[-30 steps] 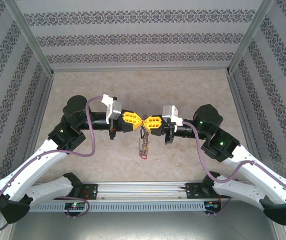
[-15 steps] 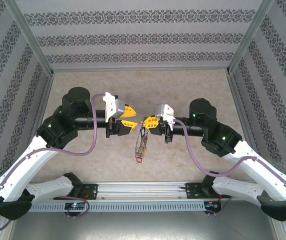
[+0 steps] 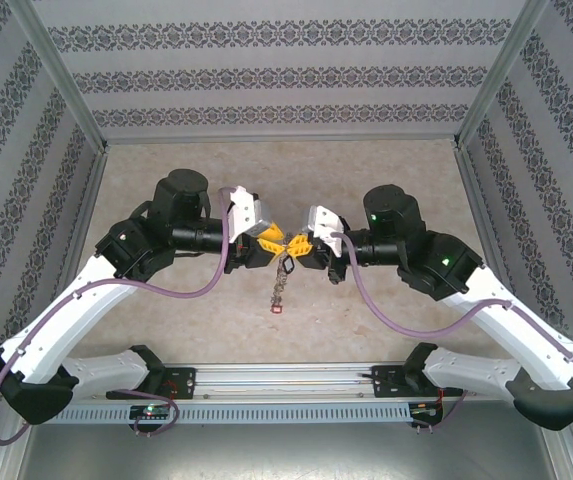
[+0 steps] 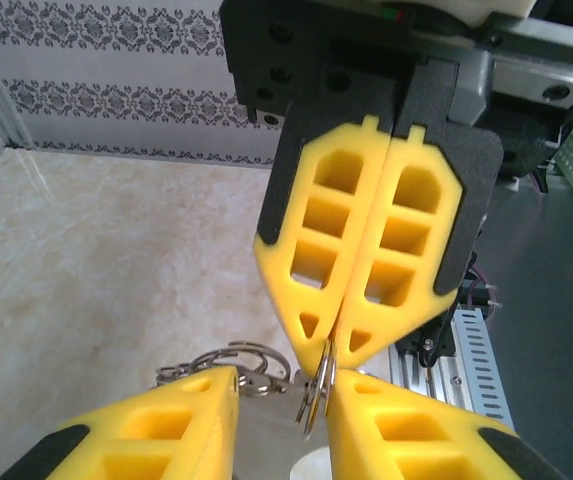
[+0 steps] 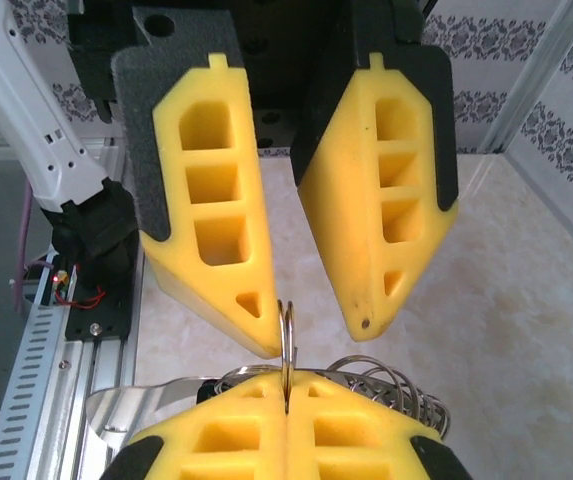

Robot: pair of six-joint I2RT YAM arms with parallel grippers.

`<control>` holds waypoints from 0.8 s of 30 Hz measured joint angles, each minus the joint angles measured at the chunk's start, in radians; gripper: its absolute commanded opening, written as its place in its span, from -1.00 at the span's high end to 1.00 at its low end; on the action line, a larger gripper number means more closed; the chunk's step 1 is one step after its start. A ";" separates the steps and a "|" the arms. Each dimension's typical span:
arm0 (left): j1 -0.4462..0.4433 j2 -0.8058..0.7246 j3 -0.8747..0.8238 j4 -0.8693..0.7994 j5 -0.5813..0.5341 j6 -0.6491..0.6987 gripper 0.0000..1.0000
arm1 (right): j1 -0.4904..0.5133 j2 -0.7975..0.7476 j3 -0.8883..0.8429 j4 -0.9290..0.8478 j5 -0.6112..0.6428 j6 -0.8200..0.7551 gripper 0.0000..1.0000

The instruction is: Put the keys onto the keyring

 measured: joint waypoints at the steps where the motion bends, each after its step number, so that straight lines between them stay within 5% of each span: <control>1: 0.000 0.002 0.003 -0.004 0.000 0.002 0.49 | 0.000 0.008 0.006 -0.009 0.004 -0.003 1.00; 6: -0.002 0.011 0.017 -0.022 -0.002 0.014 0.70 | 0.000 0.035 0.030 -0.040 0.019 -0.016 1.00; 17: -0.011 0.035 0.043 -0.061 -0.013 0.035 0.70 | -0.001 0.040 0.045 -0.060 0.023 -0.019 1.00; 24: -0.018 0.035 0.043 -0.074 -0.017 0.054 1.00 | -0.001 0.040 0.045 -0.069 0.029 -0.019 1.00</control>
